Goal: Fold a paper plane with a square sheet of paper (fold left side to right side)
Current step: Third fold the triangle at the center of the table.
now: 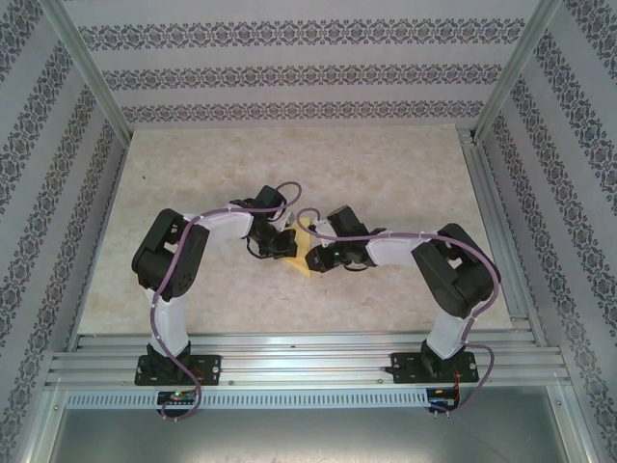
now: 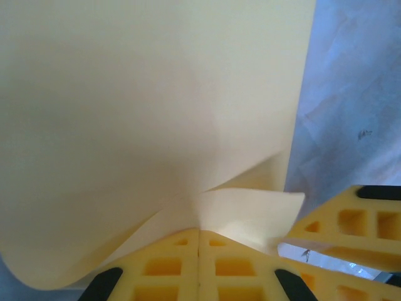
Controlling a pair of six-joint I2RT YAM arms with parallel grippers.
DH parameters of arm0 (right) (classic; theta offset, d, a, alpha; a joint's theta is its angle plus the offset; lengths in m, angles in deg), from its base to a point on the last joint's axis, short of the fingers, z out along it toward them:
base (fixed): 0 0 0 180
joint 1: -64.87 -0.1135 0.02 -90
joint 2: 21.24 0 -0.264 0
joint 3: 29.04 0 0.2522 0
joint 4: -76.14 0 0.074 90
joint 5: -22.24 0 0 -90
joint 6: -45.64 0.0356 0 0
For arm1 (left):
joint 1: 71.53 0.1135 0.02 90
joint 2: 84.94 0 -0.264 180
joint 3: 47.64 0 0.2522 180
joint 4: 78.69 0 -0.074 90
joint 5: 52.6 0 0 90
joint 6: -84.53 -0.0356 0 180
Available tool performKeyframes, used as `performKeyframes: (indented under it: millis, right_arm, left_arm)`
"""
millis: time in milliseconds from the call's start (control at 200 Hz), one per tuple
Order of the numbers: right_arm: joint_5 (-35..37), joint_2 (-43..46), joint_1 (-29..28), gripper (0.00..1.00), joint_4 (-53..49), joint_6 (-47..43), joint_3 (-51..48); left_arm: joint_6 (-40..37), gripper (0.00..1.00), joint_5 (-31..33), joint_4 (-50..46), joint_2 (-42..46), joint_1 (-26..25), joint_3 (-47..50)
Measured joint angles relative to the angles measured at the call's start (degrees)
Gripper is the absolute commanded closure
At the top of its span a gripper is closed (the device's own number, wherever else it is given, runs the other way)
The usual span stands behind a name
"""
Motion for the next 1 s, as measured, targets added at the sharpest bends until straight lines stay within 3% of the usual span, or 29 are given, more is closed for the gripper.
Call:
performKeyframes:
  millis: [70, 175, 260, 480, 999]
  right_arm:
    - [-0.1, 4.7, 1.4, 0.8, -0.5, 1.8, -2.0]
    - [-1.0, 11.2, 2.8, 0.96, 0.9, 6.0, -5.0]
    - [-2.8, 13.7, 2.2, 0.97, 4.5, 11.5, -7.5]
    - [-5.0, 10.2, -0.9, 0.98, 15.2, 29.4, -12.7]
    - [-5.4, 0.5, -2.9, 0.99, 15.5, 38.4, -3.9]
  left_arm:
    - [0.0, 1.0, 0.0, 0.2, 0.0, 0.0, 0.2]
    - [-0.1, 1.0, 0.0, 0.4, 0.2, 0.0, 0.3]
    - [-0.1, 1.0, 0.0, 0.5, 0.2, 0.0, 0.4]
    - [-0.1, 1.0, 0.0, 0.6, 0.2, -0.1, 0.4]
    - [-0.1, 1.0, 0.6, 0.5, 0.2, -0.3, 0.2]
